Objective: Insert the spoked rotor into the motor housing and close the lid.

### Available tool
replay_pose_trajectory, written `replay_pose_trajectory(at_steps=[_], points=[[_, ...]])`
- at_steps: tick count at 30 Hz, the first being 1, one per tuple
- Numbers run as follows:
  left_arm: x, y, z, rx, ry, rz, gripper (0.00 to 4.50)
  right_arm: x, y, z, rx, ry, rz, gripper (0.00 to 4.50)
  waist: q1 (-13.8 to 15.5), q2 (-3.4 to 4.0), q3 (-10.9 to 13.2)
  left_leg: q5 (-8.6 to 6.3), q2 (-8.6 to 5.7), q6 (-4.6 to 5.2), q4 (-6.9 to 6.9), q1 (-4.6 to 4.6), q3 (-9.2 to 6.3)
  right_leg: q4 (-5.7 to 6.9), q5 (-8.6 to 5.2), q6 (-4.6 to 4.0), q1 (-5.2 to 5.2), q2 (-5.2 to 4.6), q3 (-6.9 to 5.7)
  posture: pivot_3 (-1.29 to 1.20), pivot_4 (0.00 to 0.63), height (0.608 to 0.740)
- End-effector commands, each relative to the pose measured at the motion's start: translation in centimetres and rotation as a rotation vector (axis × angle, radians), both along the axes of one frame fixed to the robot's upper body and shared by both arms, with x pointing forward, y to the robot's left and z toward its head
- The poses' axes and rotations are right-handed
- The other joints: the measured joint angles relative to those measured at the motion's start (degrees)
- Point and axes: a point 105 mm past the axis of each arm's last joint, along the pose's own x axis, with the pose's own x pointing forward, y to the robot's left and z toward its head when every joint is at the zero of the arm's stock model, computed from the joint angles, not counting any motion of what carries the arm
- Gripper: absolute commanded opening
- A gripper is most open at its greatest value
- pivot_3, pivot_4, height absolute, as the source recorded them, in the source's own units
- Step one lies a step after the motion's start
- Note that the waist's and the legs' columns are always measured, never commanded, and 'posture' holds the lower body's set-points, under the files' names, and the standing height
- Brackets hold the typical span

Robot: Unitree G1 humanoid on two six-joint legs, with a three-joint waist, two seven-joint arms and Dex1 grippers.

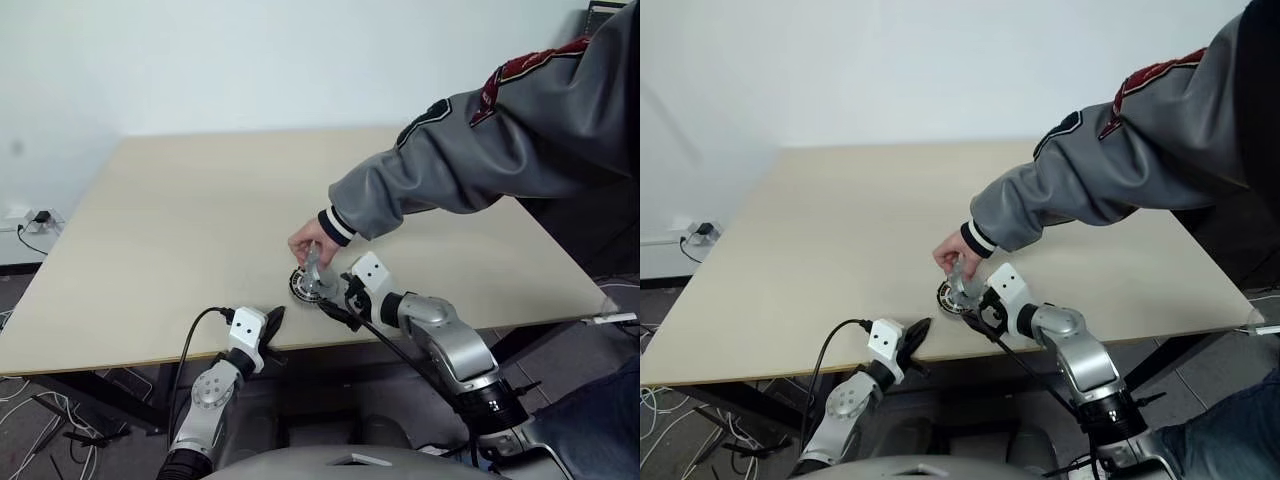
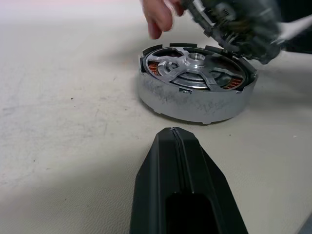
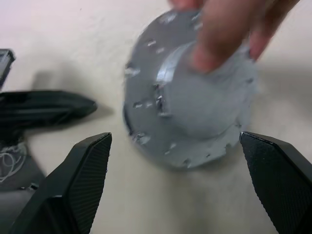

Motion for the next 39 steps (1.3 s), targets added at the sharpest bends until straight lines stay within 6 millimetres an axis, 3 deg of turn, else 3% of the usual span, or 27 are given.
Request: replay_pose_trajectory(at_steps=[1, 4, 5, 6, 7, 8, 10, 11, 12, 14, 16, 17, 18, 19, 20, 22, 23, 24, 25, 26, 27, 29, 30, 31, 33, 35, 39], points=[[-0.3, 0.2, -1.1, 0.001, 0.042, 0.012, 0.00, 0.3, -0.2, 1.4, 0.026, -0.041, -0.017, 4.48, 0.13, -0.33, 0.04, 0.00, 0.01, 0.00, -0.37, -0.10, 0.43, 0.28, -0.06, -0.11, -0.08, -0.02, 0.42, 0.00, 0.000, 0.740], [-0.2, 0.1, -1.2, 0.002, 0.043, 0.008, 0.00, 0.3, -0.3, 1.4, 0.028, -0.037, -0.024, 4.48, 0.24, -1.42, 0.50, 0.02, 0.30, -0.03, -1.06, 0.80, 2.67, 2.07, -0.37, -0.63, -0.54, 0.10, 2.50, 0.00, 0.000, 0.740], [-0.1, 0.1, -1.2, 0.003, 0.043, 0.007, 0.00, 0.2, -0.3, 1.4, 0.029, -0.036, -0.025, 4.48, 0.37, -0.89, 0.56, -0.15, 0.47, -0.40, -0.48, 1.13, 3.15, 2.18, -0.41, -0.73, -1.14, -0.22, 2.55, 0.00, 0.000, 0.740], [-0.1, 0.1, -1.3, 0.003, 0.044, 0.006, 0.00, 0.2, -0.3, 1.4, 0.029, -0.035, -0.026, 4.48, 0.38, 0.19, 0.45, -1.24, 0.39, -1.82, 1.13, 0.78, 2.09, 1.89, -0.29, -0.92, -1.25, -0.68, 1.36, 0.00, 0.000, 0.740], [-0.1, 0.1, -1.3, 0.004, 0.045, 0.005, 0.00, 0.2, -0.3, 1.3, 0.029, -0.034, -0.027, 4.48, 0.26, 1.21, 0.40, -2.75, 0.33, -2.57, 3.23, 0.93, -0.10, 1.40, -0.19, -1.01, -1.10, -0.97, -0.15, 0.00, 0.000, 0.740], [-0.1, 0.1, -1.4, 0.004, 0.045, 0.005, 0.00, 0.2, -0.3, 1.3, 0.028, -0.033, -0.028, 4.48, -0.35, 1.84, 0.57, -4.01, 0.33, -1.78, 4.81, 1.95, -2.39, 1.16, -0.15, -0.95, -0.95, -1.31, -2.05, 0.00, 0.000, 0.740], [-0.1, 0.2, -1.5, 0.004, 0.046, 0.006, 0.00, 0.2, -0.3, 1.2, 0.026, -0.029, -0.028, 4.48, -1.26, 2.21, 0.28, -5.04, -0.41, -1.24, 5.04, 1.32, -4.08, 0.01, 0.14, -0.17, 0.11, -1.73, -4.45, 0.00, 0.000, 0.740], [-0.1, 0.2, -1.6, 0.005, 0.046, 0.007, 0.00, 0.1, -0.3, 1.2, 0.025, -0.028, -0.029, 4.48, -1.38, 1.84, 0.28, -5.07, -0.47, -0.99, 4.79, 1.25, -4.10, 0.49, 0.03, 0.46, 0.07, -1.69, -4.01, 0.00, 0.000, 0.740], [-0.1, 0.3, -1.6, 0.005, 0.046, 0.007, 0.00, 0.1, -0.3, 1.1, 0.024, -0.027, -0.029, 4.48, -1.32, 1.12, 0.32, -5.02, -0.59, -0.83, 4.77, 1.21, -3.85, 1.10, -0.46, 1.07, -0.30, -1.29, -2.66, 0.00, 0.000, 0.740], [-0.1, 0.6, -1.8, 0.008, 0.050, 0.009, 0.00, 0.1, -0.3, 1.1, 0.022, -0.025, -0.028, 4.48, -0.75, -0.18, 0.42, -5.00, -0.87, -0.79, 4.73, 1.62, -3.17, 2.57, -0.79, 0.82, -0.43, 0.12, 0.95, 0.00, 0.000, 0.740], [-0.2, 1.0, -2.1, 0.011, 0.055, 0.011, 0.00, 0.1, -0.3, 1.1, 0.022, -0.023, -0.027, 4.48, 0.21, -2.01, 0.65, -4.99, -0.39, -0.81, 3.76, 2.66, -0.58, 3.96, -1.35, -0.03, -0.44, 1.26, 4.19, 0.00, 0.000, 0.740], [-0.2, 1.1, -2.2, 0.012, 0.056, 0.012, 0.00, 0.1, -0.3, 1.1, 0.022, -0.023, -0.027, 4.48, 0.30, -2.35, 0.60, -4.99, 0.05, -0.84, 3.22, 3.42, 0.71, 4.33, -1.68, -0.48, -0.64, 1.68, 5.48, 0.00, 0.000, 0.740], [-0.2, 1.3, -2.3, 0.013, 0.058, 0.013, 0.00, 0.1, -0.2, 1.1, 0.022, -0.023, -0.026, 4.48, 0.56, -1.85, 0.59, -5.04, 0.06, -1.21, 3.09, 3.85, 1.49, 3.95, -1.71, -0.54, -0.92, 1.96, 5.63, 0.00, 0.000, 0.740], [-0.3, 1.6, -2.5, 0.015, 0.061, 0.014, 0.00, 0.1, -0.2, 1.1, 0.023, -0.023, -0.025, 4.48, 0.48, -1.10, 0.67, -5.09, -0.02, -1.56, 2.62, 3.88, 1.18, 3.27, -1.71, -0.55, -1.00, 1.92, 5.36, 0.00, 0.000, 0.740], [-0.4, 1.8, -2.6, 0.017, 0.063, 0.015, 0.00, 0.2, -0.2, 1.1, 0.023, -0.023, -0.023, 4.48, 0.17, -0.45, 0.73, -5.12, -0.49, -1.69, 2.34, 3.82, -0.22, 2.23, -1.71, -0.55, -0.73, 1.72, 4.71, 0.00, 0.000, 0.740], [-0.6, 2.3, -3.0, 0.020, 0.067, 0.017, 0.00, 0.2, -0.1, 1.1, 0.024, -0.024, -0.022, 4.48, -0.87, 1.05, 0.71, -5.14, -0.66, -1.66, 2.25, 3.95, -3.15, 0.35, -1.69, -0.51, 0.62, 1.66, 1.96, 0.00, 0.000, 0.740], [-0.8, 2.5, -3.1, 0.021, 0.069, 0.018, 0.00, 0.2, -0.1, 1.1, 0.024, -0.024, -0.022, 4.48, -1.11, 2.14, 0.23, -5.15, -0.47, -1.64, 2.18, 3.66, -4.26, -0.93, -1.57, -0.31, 1.34, 1.73, 0.49, 0.00, 0.000, 0.740], [-0.9, 2.7, -3.3, 0.022, 0.072, 0.019, 0.00, 0.2, -0.1, 1.1, 0.024, -0.024, -0.022, 4.48, -1.01, 1.70, 0.20, -5.17, -0.09, -1.59, 1.77, 2.99, -4.89, -1.96, -1.24, 0.09, 2.03, 2.00, -0.51, 0.00, 0.000, 0.740], [-1.0, 2.9, -3.5, 0.023, 0.074, 0.019, 0.00, 0.2, -0.1, 1.1, 0.025, -0.024, -0.022, 4.48, -0.70, 0.55, 0.21, -5.10, -0.05, -1.45, 1.31, 2.75, -4.41, -1.00, -1.45, 0.42, 1.73, 1.37, -0.48, 0.00, 0.000, 0.740], [-1.1, 3.0, -3.6, 0.024, 0.076, 0.020, 0.00, 0.2, -0.1, 1.1, 0.025, -0.024, -0.022, 4.48, -0.41, -0.25, 0.51, -4.91, -0.30, -1.16, 1.26, 3.03, -3.44, 0.38, -1.49, 0.20, 1.72, 0.94, 1.00, 0.00, 0.000, 0.740], [-1.2, 3.1, -3.8, 0.024, 0.078, 0.020, 0.00, 0.1, 0.0, 1.1, 0.025, -0.024, -0.022, 4.48, -0.22, -0.42, 0.44, -4.85, -0.80, -1.13, 1.49, 3.48, -3.18, 0.58, -1.25, 0.22, 1.24, 0.80, 1.75, 0.00, 0.000, 0.740], [-1.4, 3.3, -4.0, 0.026, 0.083, 0.022, 0.00, 0.0, 0.0, 1.0, 0.027, -0.022, -0.022, 4.48, -0.68, 0.34, 0.22, -4.87, -0.45, -1.19, 1.55, 3.63, -3.04, 0.24, -1.12, 0.08, 1.47, 1.09, 1.05, 0.00, 0.000, 0.740], [-1.6, 3.5, -4.2, 0.027, 0.086, 0.023, 0.00, -0.1, 0.0, 1.0, 0.028, -0.021, -0.022, 4.48, -1.04, 1.22, -0.02, -4.88, -0.27, -1.20, 1.48, 3.19, -3.30, -0.38, -1.10, 0.09, 1.44, 1.15, 0.27, 0.00, 0.000, 0.740], [-1.7, 3.5, -4.3, 0.028, 0.089, 0.024, 0.00, -0.1, 0.1, 1.0, 0.029, -0.019, -0.022, 4.48, -1.26, 1.58, -0.23, -4.88, 0.16, -1.20, 1.35, 2.78, -3.70, -1.51, -1.08, 0.13, 1.63, 1.51, -0.51, 0.00, 0.000, 0.740], [-2.0, 3.6, -4.5, 0.028, 0.092, 0.025, 0.00, -0.2, 0.1, 0.9, 0.030, -0.018, -0.025, 4.48, -1.41, 1.01, 0.27, -4.87, 0.03, -1.19, 1.10, 2.93, -3.69, -1.66, -1.01, 0.24, 1.64, 0.96, -1.23, 0.00, 0.000, 0.740], [-2.1, 3.6, -4.6, 0.028, 0.092, 0.026, 0.00, -0.2, 0.1, 0.9, 0.034, -0.020, -0.030, 4.48, -1.71, 1.21, 0.17, -4.86, 0.09, -1.21, 1.23, 3.35, -3.67, -1.63, -0.88, 0.44, 1.67, 0.65, -1.81, 0.00, 0.000, 0.740], [-2.2, 3.2, -4.8, 0.030, 0.088, 0.027, 0.00, 0.1, 0.0, 1.2, 0.042, -0.037, -0.050, 4.48, -2.11, 1.73, 0.03, -4.87, 0.78, -1.21, 1.13, 2.88, -3.74, -2.67, -0.65, 0.79, 1.72, 0.76, -2.64, 0.00, 0.000, 0.740]])
